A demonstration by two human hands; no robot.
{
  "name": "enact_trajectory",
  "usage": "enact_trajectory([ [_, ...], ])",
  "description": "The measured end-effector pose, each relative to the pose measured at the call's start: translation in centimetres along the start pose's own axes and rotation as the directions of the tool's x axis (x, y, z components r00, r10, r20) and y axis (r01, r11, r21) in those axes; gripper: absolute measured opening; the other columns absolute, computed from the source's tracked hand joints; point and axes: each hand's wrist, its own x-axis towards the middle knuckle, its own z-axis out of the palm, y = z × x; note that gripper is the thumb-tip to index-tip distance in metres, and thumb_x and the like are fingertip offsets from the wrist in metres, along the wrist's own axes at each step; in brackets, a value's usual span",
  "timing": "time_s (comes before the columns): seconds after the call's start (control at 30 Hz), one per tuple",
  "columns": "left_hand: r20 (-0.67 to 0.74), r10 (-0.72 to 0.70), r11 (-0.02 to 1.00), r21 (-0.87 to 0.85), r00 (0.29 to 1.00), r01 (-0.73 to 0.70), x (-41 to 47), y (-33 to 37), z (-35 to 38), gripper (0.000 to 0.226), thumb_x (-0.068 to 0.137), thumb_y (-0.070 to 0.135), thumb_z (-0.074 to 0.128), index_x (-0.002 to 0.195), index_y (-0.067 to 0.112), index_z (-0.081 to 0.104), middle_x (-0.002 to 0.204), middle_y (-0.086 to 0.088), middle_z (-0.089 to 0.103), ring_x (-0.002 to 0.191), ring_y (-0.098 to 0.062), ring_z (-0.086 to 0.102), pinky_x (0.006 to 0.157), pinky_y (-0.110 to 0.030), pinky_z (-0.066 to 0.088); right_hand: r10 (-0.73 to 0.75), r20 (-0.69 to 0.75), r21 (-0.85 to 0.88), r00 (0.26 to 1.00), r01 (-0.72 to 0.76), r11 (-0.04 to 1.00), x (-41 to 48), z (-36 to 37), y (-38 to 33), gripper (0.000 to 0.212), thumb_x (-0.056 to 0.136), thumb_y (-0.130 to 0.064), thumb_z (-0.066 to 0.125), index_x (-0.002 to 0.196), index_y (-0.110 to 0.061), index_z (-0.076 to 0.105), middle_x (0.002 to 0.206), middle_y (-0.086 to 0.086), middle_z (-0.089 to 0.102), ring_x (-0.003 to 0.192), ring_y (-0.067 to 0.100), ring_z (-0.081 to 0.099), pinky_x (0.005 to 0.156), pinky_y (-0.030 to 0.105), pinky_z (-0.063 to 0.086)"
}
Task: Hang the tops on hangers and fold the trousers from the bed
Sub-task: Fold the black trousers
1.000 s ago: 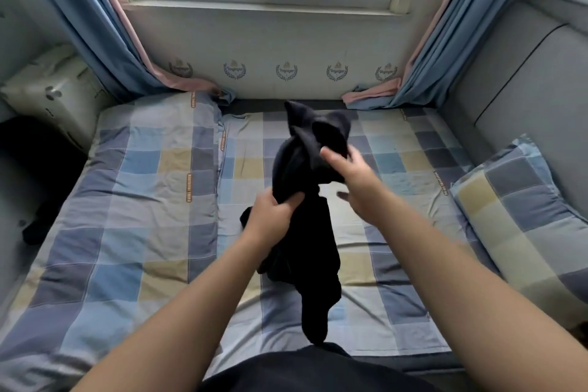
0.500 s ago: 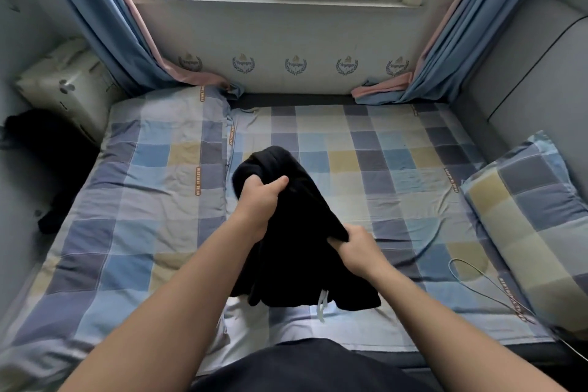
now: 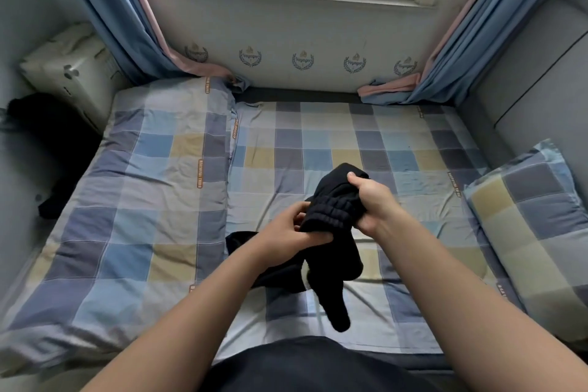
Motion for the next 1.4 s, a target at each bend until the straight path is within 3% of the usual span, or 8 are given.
enact_trajectory([
  [0.13, -0.195, 0.076, 0.997, 0.041, 0.978, -0.070, 1.0, 0.2, 0.2, 0.019, 0.095, 0.011, 0.068, 0.114, 0.010, 0.064, 0.105, -0.007, 0.072, 0.097, -0.013, 0.069, 0.085, -0.029, 0.056, -0.002, 0.079, 0.073, 0.997, -0.003, 0.997, -0.4, 0.5, -0.1, 0.031, 0.107, -0.021, 0.045, 0.115, 0.004, 0.061, 0.104, 0.019, 0.069, 0.086, 0.029, 0.070, 0.063, 0.037, 0.058],
  [0.27, -0.358, -0.229, 0.936, -0.335, 0.905, 0.104, 1.4, 1.7, -1.0, 0.027, 0.103, 0.022, 0.053, 0.117, 0.005, 0.069, 0.109, -0.019, 0.073, 0.106, -0.037, 0.068, 0.095, -0.049, 0.056, -0.139, 0.120, 0.104, 0.983, 0.126, 0.986, 0.0, -1.1, -0.5, 0.021, 0.103, -0.024, 0.053, 0.119, -0.012, 0.057, 0.116, 0.009, 0.066, 0.105, 0.027, 0.066, 0.089, 0.046, 0.058],
  [0.47, -0.187, -0.459, 0.482, -0.874, 0.868, 0.066, 1.2, 2.7, -2.0, 0.039, 0.109, 0.032, 0.036, 0.109, 0.001, 0.061, 0.086, -0.015, 0.065, 0.078, -0.027, 0.065, 0.077, -0.037, 0.055, -0.149, 0.251, -0.586, 0.957, 0.272, 0.763, -0.1, -2.4, 3.4, 0.052, 0.090, -0.038, 0.072, 0.134, -0.028, 0.046, 0.130, 0.003, 0.059, 0.114, 0.015, 0.060, 0.090, 0.040, 0.055],
  [0.6, -0.196, -0.406, 0.463, -0.886, 0.893, 0.016, 1.2, 3.8, -1.4, 0.053, 0.109, 0.039, 0.037, 0.131, -0.005, 0.056, 0.121, -0.023, 0.061, 0.111, -0.036, 0.060, 0.091, -0.045, 0.050, -0.069, 0.382, -0.703, 0.922, 0.338, 0.626, -0.1, -2.2, 8.3, 0.064, 0.068, -0.048, 0.079, 0.124, -0.032, 0.053, 0.119, -0.006, 0.065, 0.106, 0.005, 0.065, 0.090, 0.032, 0.055],
  [0.8, -0.171, -0.368, 0.378, -0.926, 0.914, -0.021, 1.0, 4.4, -1.2, 0.040, 0.107, 0.036, 0.041, 0.120, 0.001, 0.057, 0.103, -0.016, 0.061, 0.090, -0.028, 0.062, 0.078, -0.039, 0.053, -0.295, 0.405, -0.671, 0.865, 0.500, 0.547, 0.1, -0.9, 10.7, 0.044, 0.070, -0.037, 0.078, 0.108, -0.042, 0.057, 0.099, -0.008, 0.069, 0.097, 0.010, 0.068, 0.083, 0.041, 0.058],
  [1.2, -0.176, -0.449, 0.531, -0.841, 0.876, 0.104, 1.5, 0.8, -2.6, 0.034, 0.106, 0.017, 0.042, 0.125, -0.005, 0.059, 0.118, -0.022, 0.069, 0.107, -0.036, 0.067, 0.076, -0.046, 0.058, -0.497, 0.229, -0.860, 0.837, 0.413, 0.299, 2.3, -3.4, 9.2, 0.022, 0.093, -0.006, 0.046, 0.103, -0.014, 0.064, 0.093, 0.009, 0.071, 0.087, 0.032, 0.062, 0.073, 0.040, 0.046],
  [1.3, -0.312, -0.539, 0.765, -0.570, 0.782, 0.300, 1.5, -1.5, -3.1, 0.036, 0.097, 0.004, 0.051, 0.133, -0.001, 0.051, 0.118, -0.023, 0.066, 0.105, -0.037, 0.066, 0.080, -0.049, 0.058, -0.542, 0.249, -0.859, 0.802, 0.442, 0.259, 2.4, -4.1, 7.8, 0.020, 0.093, -0.005, 0.045, 0.090, -0.018, 0.060, 0.075, 0.002, 0.064, 0.074, 0.028, 0.057, 0.067, 0.040, 0.043],
  [1.4, -0.503, -0.475, 0.843, -0.023, 0.722, 0.538, 1.0, -3.8, -3.1, 0.082, 0.085, 0.012, 0.071, 0.152, 0.007, 0.023, 0.151, -0.019, 0.034, 0.134, -0.040, 0.042, 0.107, -0.048, 0.041, -0.496, 0.357, -0.838, 0.791, 0.506, 0.204, 2.2, -4.3, 5.8, 0.025, 0.092, -0.007, 0.047, 0.089, -0.025, 0.064, 0.069, -0.005, 0.062, 0.066, 0.016, 0.056, 0.063, 0.036, 0.041],
])
